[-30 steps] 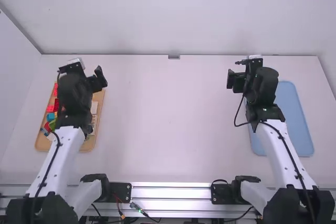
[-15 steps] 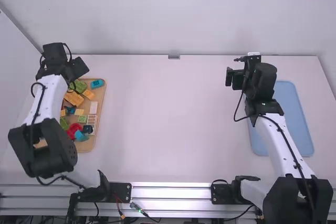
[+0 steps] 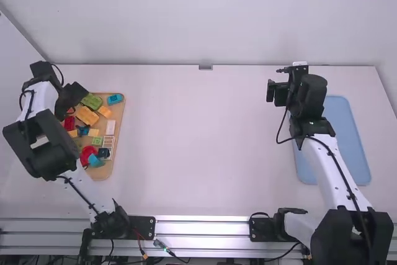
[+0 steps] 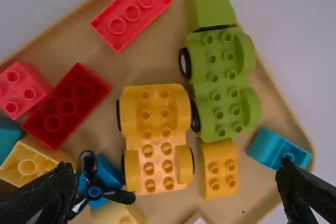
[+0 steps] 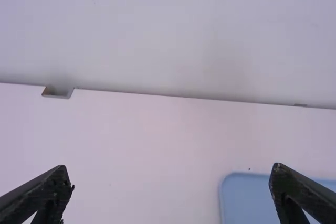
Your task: Assemble lego blocks to make yellow taxi
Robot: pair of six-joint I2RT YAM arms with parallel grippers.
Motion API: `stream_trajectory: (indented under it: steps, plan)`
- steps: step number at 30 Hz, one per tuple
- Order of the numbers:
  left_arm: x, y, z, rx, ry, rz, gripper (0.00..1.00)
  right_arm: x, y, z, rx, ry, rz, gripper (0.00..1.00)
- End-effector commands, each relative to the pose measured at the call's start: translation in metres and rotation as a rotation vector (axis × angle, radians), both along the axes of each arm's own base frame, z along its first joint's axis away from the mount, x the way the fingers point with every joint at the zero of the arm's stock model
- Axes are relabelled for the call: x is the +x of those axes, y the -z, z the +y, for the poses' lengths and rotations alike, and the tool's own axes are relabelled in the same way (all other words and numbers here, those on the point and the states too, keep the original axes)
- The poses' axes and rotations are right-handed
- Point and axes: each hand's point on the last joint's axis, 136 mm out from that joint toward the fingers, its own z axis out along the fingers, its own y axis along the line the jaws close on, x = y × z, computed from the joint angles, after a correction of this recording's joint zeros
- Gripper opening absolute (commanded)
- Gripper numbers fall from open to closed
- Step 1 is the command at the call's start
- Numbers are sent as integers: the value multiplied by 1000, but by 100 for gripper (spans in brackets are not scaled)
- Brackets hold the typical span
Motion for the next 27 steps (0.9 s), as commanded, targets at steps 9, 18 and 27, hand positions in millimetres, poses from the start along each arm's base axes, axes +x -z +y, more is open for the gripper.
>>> stream_trajectory:
  steps: [9, 18, 27]
  plan:
    - [5, 43, -19, -78, 92, 60, 99, 6, -17, 1, 1, -4, -33, 99]
    - [1, 65, -23, -88, 82, 119, 98, 6, -17, 1, 1, -4, -34, 99]
    - [7, 65, -34, -5, 92, 172, 97, 4, -13, 1, 1, -3, -18, 99]
